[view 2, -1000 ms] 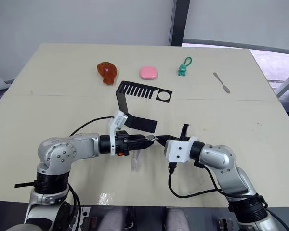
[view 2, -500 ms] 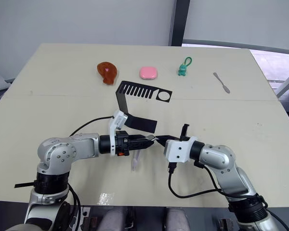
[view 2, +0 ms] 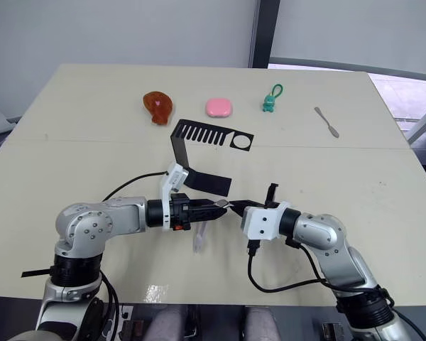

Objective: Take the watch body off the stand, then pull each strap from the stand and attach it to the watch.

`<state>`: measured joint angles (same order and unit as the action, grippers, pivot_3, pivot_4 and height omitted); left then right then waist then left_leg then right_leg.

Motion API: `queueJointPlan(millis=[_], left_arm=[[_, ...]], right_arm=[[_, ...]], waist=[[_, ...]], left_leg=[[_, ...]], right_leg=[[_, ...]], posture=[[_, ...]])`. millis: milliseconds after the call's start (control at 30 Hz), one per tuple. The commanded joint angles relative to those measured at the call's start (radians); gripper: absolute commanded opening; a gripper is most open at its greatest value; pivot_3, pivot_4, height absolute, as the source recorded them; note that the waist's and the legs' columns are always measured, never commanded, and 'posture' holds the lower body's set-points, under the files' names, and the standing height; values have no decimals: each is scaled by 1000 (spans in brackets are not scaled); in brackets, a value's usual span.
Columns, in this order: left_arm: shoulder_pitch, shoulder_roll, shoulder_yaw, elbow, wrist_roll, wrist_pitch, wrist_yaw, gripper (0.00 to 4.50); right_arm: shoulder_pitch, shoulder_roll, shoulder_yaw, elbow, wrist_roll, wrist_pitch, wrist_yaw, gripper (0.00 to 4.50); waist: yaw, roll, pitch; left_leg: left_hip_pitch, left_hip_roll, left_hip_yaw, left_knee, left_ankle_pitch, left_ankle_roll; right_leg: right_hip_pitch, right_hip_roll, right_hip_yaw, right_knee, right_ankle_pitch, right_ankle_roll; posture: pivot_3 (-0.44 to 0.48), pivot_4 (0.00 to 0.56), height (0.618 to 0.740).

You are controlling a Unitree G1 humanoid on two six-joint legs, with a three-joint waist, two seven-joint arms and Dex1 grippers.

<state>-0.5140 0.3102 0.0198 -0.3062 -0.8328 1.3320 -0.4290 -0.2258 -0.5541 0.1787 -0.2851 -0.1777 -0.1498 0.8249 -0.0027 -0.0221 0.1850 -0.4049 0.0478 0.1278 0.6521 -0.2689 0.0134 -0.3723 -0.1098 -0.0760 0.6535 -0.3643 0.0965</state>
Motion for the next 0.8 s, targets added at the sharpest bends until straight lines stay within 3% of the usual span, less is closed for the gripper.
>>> queueJointPlan(millis=[33,367,400,433,667,800], left_arm=[[-16,-38,-72,-52,-36,-1,-35,1590],[-18,-23,-70,-46,-15,-21,-37,1590],[-19,-16,-65,-43,-10,-28,-40,1590],[-20,-5,-66,-40,-2,-39,-47,1590],[-3,103,-56,-32,12,-138,-157,1590],[43,225,-61,-44,55,-322,-339,1590]], right_arm=[[-28,35,68,-54,30,-31,3,0],[2,7,25,-79,68,11,17,0],[15,-14,15,-84,80,19,33,633],[28,-37,4,-84,88,18,44,881],[131,-204,-120,-72,180,-28,101,4338],[217,-266,-231,-72,313,-68,144,4481]], waist=[[0,0,0],[0,0,0],[1,0,0],[1,0,0],[1,0,0],[-1,0,0]], left_leg=[[0,0,0,0,0,0],[0,0,0,0,0,0],[0,0,0,0,0,0],[0,0,0,0,0,0],[0,0,0,0,0,0],[0,1,1,-1,0,0]], right_leg=[[0,0,0,0,0,0],[0,0,0,0,0,0],[0,0,0,0,0,0],[0,0,0,0,0,0],[0,0,0,-2,0,0],[0,-1,0,-4,0,0]], posture=[[0,150,740],[0,150,740],[0,150,740],[0,150,740],[0,150,740],[0,150,740]])
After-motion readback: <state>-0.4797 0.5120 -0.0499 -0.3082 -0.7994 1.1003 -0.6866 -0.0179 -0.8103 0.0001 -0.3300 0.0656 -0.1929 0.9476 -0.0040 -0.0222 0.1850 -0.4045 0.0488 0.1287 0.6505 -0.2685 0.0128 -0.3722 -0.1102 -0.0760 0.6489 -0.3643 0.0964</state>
